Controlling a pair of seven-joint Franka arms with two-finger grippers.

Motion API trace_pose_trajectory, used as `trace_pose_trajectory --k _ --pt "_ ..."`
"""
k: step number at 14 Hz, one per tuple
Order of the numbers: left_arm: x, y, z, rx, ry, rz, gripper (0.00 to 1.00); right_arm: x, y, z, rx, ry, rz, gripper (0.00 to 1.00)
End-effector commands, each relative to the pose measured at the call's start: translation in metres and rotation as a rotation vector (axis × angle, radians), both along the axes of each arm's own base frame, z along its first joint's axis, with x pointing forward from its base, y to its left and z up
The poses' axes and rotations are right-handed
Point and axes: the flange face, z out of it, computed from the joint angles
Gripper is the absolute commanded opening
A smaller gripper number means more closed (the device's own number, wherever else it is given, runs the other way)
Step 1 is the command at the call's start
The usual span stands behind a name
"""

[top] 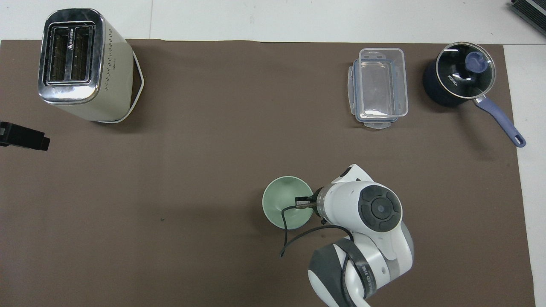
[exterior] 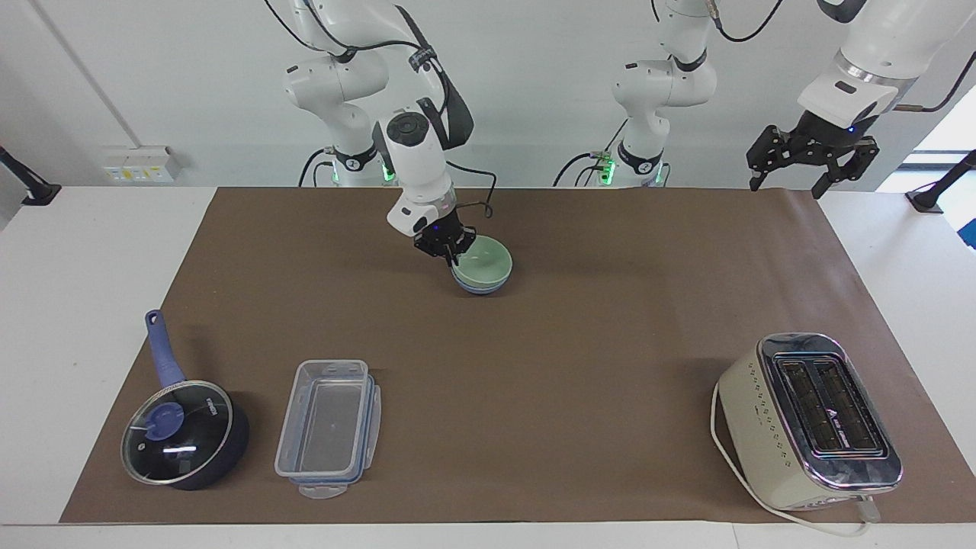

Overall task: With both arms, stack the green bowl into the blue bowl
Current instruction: 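Lower the green bowl into the blue bowl with the right gripper, then open the right gripper and pull it away from the bowls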

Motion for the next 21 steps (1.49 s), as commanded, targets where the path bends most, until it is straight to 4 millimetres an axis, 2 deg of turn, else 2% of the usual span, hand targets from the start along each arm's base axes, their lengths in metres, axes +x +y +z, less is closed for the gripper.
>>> trace_pose_trajectory --k 1,5,8,15,16,17,18,21 --pt "-0.004 0.003 0.005 0.019 0.003 0.011 1.00 -0.002 -0.001 0.000 0.020 -0.012 0.012 0.13" --pt "-0.004 0.003 0.005 0.019 0.003 0.010 1.00 -0.001 -0.002 0.000 0.020 -0.011 0.012 0.13" --pt "-0.004 0.003 0.005 0.019 0.002 0.011 1.00 0.002 -0.004 0.000 0.020 -0.014 0.023 0.18" --pt "-0.004 0.003 0.005 0.019 0.003 0.010 1.00 0.016 -0.002 0.029 0.045 -0.064 0.012 0.60" --pt "-0.004 0.003 0.005 0.019 0.002 0.010 1.00 0.018 -0.004 0.039 0.052 -0.076 0.002 0.71" --pt "-0.004 0.003 0.005 0.019 0.003 0.010 1.00 0.019 -0.008 0.045 0.049 -0.077 0.000 0.89" --pt "-0.004 0.003 0.005 0.017 0.003 0.009 1.00 0.026 -0.019 0.057 0.044 -0.092 -0.015 1.00" --pt "-0.004 0.003 0.005 0.019 0.003 0.010 1.00 0.046 -0.049 0.088 0.034 -0.094 -0.065 1.00"
